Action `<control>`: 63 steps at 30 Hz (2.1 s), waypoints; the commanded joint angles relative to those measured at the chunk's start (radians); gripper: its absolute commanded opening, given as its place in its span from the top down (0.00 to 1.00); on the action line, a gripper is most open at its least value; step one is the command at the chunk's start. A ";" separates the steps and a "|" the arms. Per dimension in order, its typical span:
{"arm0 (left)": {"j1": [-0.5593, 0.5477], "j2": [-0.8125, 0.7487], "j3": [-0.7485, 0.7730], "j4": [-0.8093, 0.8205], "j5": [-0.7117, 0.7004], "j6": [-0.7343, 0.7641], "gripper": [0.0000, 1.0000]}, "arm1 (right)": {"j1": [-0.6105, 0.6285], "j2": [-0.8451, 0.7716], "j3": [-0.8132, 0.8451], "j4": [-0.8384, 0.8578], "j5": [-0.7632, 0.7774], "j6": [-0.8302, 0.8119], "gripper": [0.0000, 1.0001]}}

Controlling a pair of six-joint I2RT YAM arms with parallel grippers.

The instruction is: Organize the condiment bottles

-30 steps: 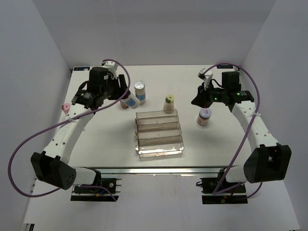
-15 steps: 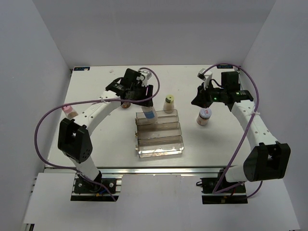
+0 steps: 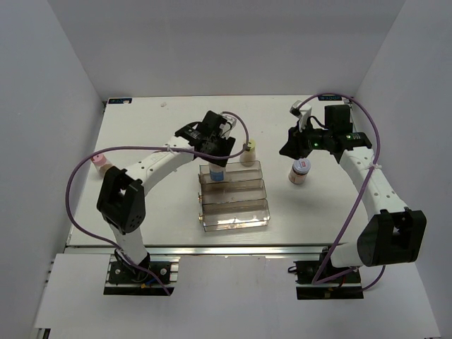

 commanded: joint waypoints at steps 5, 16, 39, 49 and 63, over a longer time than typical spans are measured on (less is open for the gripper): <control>-0.026 -0.057 -0.011 0.045 -0.047 0.004 0.15 | 0.003 0.001 0.042 0.000 -0.051 -0.037 0.23; -0.026 -0.209 0.009 0.029 -0.004 -0.076 0.05 | 0.067 0.074 0.097 0.050 -0.101 -0.099 0.21; -0.010 -0.866 -0.386 -0.009 -0.458 -0.700 0.32 | 0.450 0.765 0.715 0.311 0.295 0.342 0.11; -0.010 -0.903 -0.409 -0.075 -0.481 -0.760 0.31 | 0.510 0.927 0.846 0.402 0.498 0.317 0.11; -0.010 -0.861 -0.463 -0.050 -0.465 -0.761 0.31 | 0.506 0.874 0.642 0.734 0.374 0.248 0.55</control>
